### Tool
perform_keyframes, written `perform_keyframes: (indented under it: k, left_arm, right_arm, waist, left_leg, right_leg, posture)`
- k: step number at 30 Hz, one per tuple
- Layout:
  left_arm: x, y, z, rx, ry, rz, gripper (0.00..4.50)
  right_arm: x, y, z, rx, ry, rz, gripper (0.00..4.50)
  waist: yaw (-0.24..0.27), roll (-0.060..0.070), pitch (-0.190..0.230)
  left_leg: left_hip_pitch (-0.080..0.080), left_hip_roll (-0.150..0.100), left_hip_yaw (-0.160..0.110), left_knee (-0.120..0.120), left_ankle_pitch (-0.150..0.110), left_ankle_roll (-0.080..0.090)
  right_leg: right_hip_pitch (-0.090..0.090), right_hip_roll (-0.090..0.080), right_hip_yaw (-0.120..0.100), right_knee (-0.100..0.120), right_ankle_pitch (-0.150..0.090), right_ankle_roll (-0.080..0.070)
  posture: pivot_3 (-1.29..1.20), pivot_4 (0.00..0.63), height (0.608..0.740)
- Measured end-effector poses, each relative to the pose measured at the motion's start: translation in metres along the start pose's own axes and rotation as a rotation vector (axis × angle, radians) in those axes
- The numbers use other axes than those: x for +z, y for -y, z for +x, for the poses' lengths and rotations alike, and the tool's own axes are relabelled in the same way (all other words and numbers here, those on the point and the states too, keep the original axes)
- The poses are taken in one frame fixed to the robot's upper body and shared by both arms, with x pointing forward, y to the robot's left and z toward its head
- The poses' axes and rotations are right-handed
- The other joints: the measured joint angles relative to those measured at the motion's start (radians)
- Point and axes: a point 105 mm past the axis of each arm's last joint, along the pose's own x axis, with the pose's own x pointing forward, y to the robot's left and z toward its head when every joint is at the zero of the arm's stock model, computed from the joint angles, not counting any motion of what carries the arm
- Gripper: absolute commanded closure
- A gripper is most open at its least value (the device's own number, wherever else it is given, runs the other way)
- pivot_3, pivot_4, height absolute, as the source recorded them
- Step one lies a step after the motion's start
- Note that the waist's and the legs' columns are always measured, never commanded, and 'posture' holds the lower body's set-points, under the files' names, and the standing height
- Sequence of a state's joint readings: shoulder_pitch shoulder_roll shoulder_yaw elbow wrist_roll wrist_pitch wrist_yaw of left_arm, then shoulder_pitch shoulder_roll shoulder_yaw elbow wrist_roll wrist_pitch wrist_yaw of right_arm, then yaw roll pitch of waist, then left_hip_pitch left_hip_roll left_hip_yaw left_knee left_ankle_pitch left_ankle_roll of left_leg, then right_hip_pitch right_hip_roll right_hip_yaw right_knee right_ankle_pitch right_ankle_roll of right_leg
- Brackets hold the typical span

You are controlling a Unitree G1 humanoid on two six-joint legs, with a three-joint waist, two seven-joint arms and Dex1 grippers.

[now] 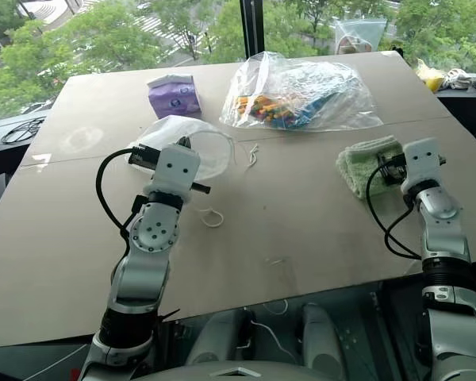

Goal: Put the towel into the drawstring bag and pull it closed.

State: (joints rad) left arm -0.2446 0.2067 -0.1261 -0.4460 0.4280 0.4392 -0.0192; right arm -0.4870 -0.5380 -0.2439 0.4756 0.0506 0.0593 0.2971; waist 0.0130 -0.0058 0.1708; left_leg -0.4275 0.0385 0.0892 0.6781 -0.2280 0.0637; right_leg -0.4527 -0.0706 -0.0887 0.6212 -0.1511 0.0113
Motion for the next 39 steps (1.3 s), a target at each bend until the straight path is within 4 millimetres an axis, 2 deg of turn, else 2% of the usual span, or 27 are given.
perform_keyframes:
  k: [2, 4, 8, 12, 15, 22, 23, 24, 26, 28, 31, 32, 37, 39]
  left_arm:
    - [-0.001, 0.001, 0.0, -0.001, -0.003, -0.002, 4.47]
    - [-0.003, 0.003, 0.001, -0.006, -0.011, -0.004, 4.47]
    - [-0.005, 0.005, 0.002, -0.012, -0.02, -0.01, 4.47]
    - [-0.006, 0.006, 0.002, -0.018, -0.019, -0.01, 4.47]
    - [-0.006, 0.005, 0.002, -0.017, -0.019, -0.008, 4.47]
    - [-0.007, 0.004, 0.002, -0.01, -0.024, -0.004, 4.47]
    - [-0.008, 0.004, 0.002, -0.011, -0.027, -0.002, 4.5]
    - [-0.009, 0.004, 0.001, -0.013, -0.03, -0.002, 4.5]
    - [-0.01, 0.005, 0.0, -0.014, -0.035, -0.001, 4.5]
    - [-0.011, 0.005, 0.0, -0.014, -0.037, -0.009, 4.5]
    - [-0.011, 0.006, 0.001, -0.021, -0.049, -0.097, 4.5]
    - [-0.009, 0.008, 0.002, -0.048, -0.041, -0.132, 4.5]
    - [-0.005, 0.021, 0.002, -0.171, -0.022, -0.28, 4.5]
    - [-0.006, 0.021, 0.003, -0.199, -0.031, -0.377, 4.5]
  right_arm:
    - [-0.017, 0.0, 0.0, -0.002, -0.107, 0.114, 0.0]
    - [-0.026, -0.009, 0.002, 0.025, -0.179, 0.271, 0.0]
    - [-0.022, -0.033, 0.007, 0.166, -0.27, 0.621, 0.0]
    - [-0.007, -0.053, 0.006, 0.345, -0.287, 0.817, 0.0]
    - [-0.002, -0.067, 0.002, 0.454, -0.297, 0.867, 0.0]
    - [0.0, -0.098, 0.004, 0.562, -0.334, 0.753, 0.0]
    - [0.0, -0.102, 0.007, 0.564, -0.334, 0.742, 0.56]
    - [-0.002, -0.104, 0.01, 0.554, -0.336, 0.73, 0.81]
    - [-0.005, -0.105, 0.015, 0.527, -0.343, 0.708, 1.71]
    - [-0.007, -0.104, 0.018, 0.512, -0.346, 0.7, 2.74]
    - [-0.009, -0.113, 0.019, 0.525, -0.344, 0.712, 4.16]
    - [-0.008, -0.114, 0.02, 0.53, -0.338, 0.713, 4.49]
    - [-0.002, -0.122, 0.015, 0.586, -0.32, 0.773, 4.49]
    - [0.008, -0.129, 0.01, 0.641, -0.299, 0.858, 4.49]
  waist:
    - [-0.001, 0.0, 0.0]
    - [-0.005, 0.0, 0.0]
    - [-0.011, -0.001, 0.0]
    - [-0.03, -0.002, -0.001]
    - [-0.033, -0.002, -0.001]
    - [-0.051, -0.01, -0.006]
    - [-0.056, -0.011, -0.007]
    - [-0.059, -0.012, -0.007]
    - [-0.061, -0.013, -0.007]
    - [-0.061, -0.013, -0.007]
    - [-0.061, -0.013, -0.007]
    - [-0.061, -0.013, -0.007]
    - [-0.061, -0.013, -0.007]
    - [-0.06, -0.013, -0.007]
  left_leg:
    - [0.001, 0.0, 0.0, 0.0, 0.0, 0.0]
    - [0.002, 0.001, 0.001, 0.0, 0.0, 0.0]
    - [0.006, 0.001, 0.001, 0.0, 0.0, 0.0]
    - [0.006, 0.002, 0.001, 0.0, 0.0, 0.0]
    - [0.007, 0.002, 0.0, 0.0, 0.0, 0.0]
    - [0.01, 0.005, 0.0, -0.001, 0.0, 0.0]
    - [0.011, 0.006, 0.0, -0.001, -0.001, 0.0]
    - [0.012, 0.006, 0.0, -0.001, -0.001, -0.002]
    - [0.013, 0.006, -0.001, -0.001, -0.003, -0.004]
    - [0.013, 0.007, -0.003, -0.001, -0.003, -0.005]
    - [0.014, 0.008, -0.006, -0.001, -0.003, -0.005]
    - [0.014, 0.009, -0.007, -0.001, -0.003, -0.005]
    - [0.014, 0.009, -0.008, -0.003, -0.003, -0.005]
    - [0.013, 0.009, -0.008, -0.005, -0.003, -0.005]
  right_leg:
    - [0.0, 0.0, 0.0, 0.001, 0.0, 0.0]
    - [0.0, 0.001, 0.001, 0.002, 0.0, 0.0]
    - [0.004, 0.001, 0.001, 0.003, 0.0, 0.0]
    - [0.004, 0.001, 0.001, 0.003, 0.0, 0.0]
    - [0.004, 0.002, 0.001, 0.003, 0.0, 0.0]
    - [0.005, 0.004, 0.001, 0.003, 0.0, 0.0]
    - [0.005, 0.004, 0.001, 0.003, 0.0, 0.0]
    - [0.005, 0.004, 0.001, 0.003, 0.0, 0.0]
    - [0.005, 0.006, 0.001, 0.003, 0.0, 0.0]
    - [0.005, 0.007, 0.001, 0.003, 0.0, 0.0]
    - [0.004, 0.007, 0.001, 0.003, 0.0, 0.0]
    - [0.004, 0.007, 0.0, 0.003, 0.0, 0.0]
    - [0.002, 0.009, 0.0, 0.003, 0.0, 0.0]
    - [0.001, 0.013, 0.001, 0.003, 0.0, -0.001]
  posture:
    - [0.0, 0.15, 0.74]
    - [0.0, 0.15, 0.74]
    - [0.0, 0.15, 0.74]
    - [0.0, 0.15, 0.74]
    - [0.0, 0.15, 0.74]
    - [0.0, 0.15, 0.74]
    - [0.0, 0.15, 0.74]
    - [0.0, 0.15, 0.74]
    - [0.0, 0.15, 0.74]
    - [0.0, 0.15, 0.74]
    - [0.0, 0.15, 0.74]
    - [0.0, 0.15, 0.74]
    - [0.0, 0.15, 0.74]
    - [0.0, 0.15, 0.74]
